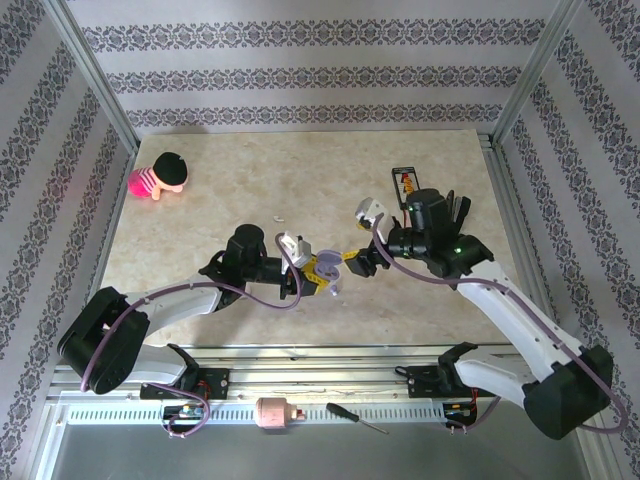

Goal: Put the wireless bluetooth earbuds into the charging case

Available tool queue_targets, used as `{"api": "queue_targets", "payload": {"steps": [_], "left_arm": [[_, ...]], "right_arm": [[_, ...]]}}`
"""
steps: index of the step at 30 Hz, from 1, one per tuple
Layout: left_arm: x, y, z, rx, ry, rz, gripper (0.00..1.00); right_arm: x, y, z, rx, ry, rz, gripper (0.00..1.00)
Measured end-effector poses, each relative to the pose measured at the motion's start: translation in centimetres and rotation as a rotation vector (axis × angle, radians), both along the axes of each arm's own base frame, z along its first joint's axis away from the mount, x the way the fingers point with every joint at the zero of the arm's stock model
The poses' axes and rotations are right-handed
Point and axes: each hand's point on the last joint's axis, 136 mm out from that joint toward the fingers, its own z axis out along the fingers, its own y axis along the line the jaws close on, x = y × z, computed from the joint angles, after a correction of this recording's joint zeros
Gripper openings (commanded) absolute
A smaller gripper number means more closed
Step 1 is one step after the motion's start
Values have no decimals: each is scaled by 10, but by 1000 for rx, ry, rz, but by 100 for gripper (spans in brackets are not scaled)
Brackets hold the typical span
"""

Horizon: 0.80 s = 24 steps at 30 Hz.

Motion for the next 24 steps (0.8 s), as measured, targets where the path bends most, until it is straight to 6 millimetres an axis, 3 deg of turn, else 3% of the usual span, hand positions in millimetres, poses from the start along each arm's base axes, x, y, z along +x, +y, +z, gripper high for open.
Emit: {"api": "queue_targets", "payload": {"steps": [4, 8, 11, 14, 19, 24], "left_arm": [[11, 4, 2, -23, -31, 60, 27], [26, 14, 3, -38, -41, 131, 27], [34, 20, 5, -49, -52, 174, 27], [38, 25, 8, -61, -68, 205, 27], [48, 37, 16, -89, -99, 271, 27], [59, 55, 15, -111, -91, 352, 27]], "right_arm": [[16, -15, 20, 104, -10, -131, 86], [46, -49, 14, 208, 57, -375, 86], [60, -73, -6, 249, 149, -544, 86], [68, -83, -20, 269, 230, -632, 86], [75, -81, -59, 225, 377, -691, 83], [62, -63, -103, 126, 521, -680, 72]]}}
